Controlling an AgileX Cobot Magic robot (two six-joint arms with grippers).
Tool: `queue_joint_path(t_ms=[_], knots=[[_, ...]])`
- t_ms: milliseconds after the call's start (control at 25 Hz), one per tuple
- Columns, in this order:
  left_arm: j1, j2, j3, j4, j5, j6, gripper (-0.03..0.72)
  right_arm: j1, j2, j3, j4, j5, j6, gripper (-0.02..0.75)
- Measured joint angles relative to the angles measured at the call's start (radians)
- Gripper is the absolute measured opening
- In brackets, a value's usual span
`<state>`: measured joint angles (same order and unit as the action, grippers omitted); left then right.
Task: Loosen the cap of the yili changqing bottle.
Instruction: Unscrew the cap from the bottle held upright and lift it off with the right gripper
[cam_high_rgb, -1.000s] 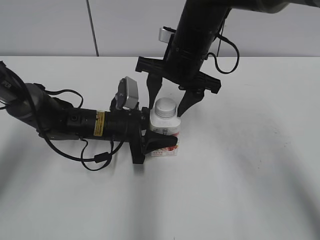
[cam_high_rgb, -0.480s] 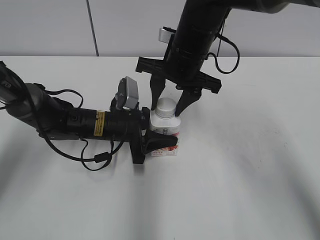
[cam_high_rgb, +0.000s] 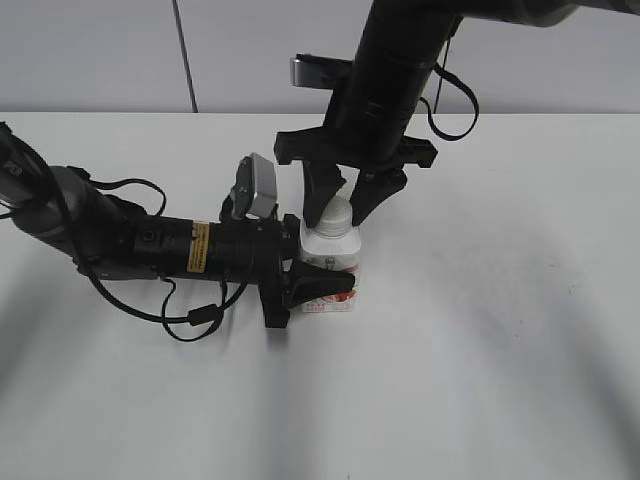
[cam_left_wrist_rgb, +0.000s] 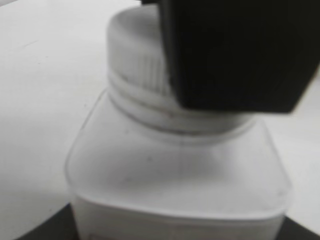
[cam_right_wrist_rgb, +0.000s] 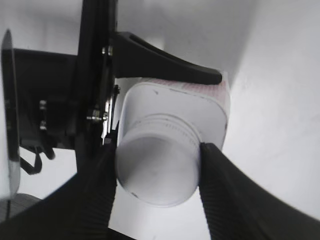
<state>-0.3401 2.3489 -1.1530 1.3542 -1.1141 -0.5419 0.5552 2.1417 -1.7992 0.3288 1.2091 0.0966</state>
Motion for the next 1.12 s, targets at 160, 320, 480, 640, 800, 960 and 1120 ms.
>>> queue_joint_path(t_ms=[160,320,480,640,800,960,1120], knots=[[0.000,0.000,0.000,0.006,0.000,0.000,0.367,0.000,0.000,0.000,-0.002,0.000,-0.247,0.400],[0.000,0.000,0.000,0.007,0.001,0.002,0.367,0.000,0.000,0.000,-0.004,0.000,-0.446,0.400],[0.000,0.000,0.000,0.008,0.001,0.002,0.367,0.000,0.000,0.000,-0.005,0.000,-0.627,0.399],[0.000,0.000,0.000,0.008,0.001,0.002,0.367,0.000,0.000,-0.002,-0.007,0.000,-0.795,0.398],[0.000,0.000,0.000,0.009,0.001,0.003,0.367,0.000,0.000,-0.003,-0.008,0.001,-0.957,0.398],[0.000,0.000,-0.001,0.010,0.001,0.003,0.367,0.000,0.000,-0.003,-0.012,0.001,-1.104,0.396],[0.000,0.000,-0.001,0.010,0.001,0.003,0.367,0.000,0.000,-0.003,-0.018,0.001,-1.229,0.396]])
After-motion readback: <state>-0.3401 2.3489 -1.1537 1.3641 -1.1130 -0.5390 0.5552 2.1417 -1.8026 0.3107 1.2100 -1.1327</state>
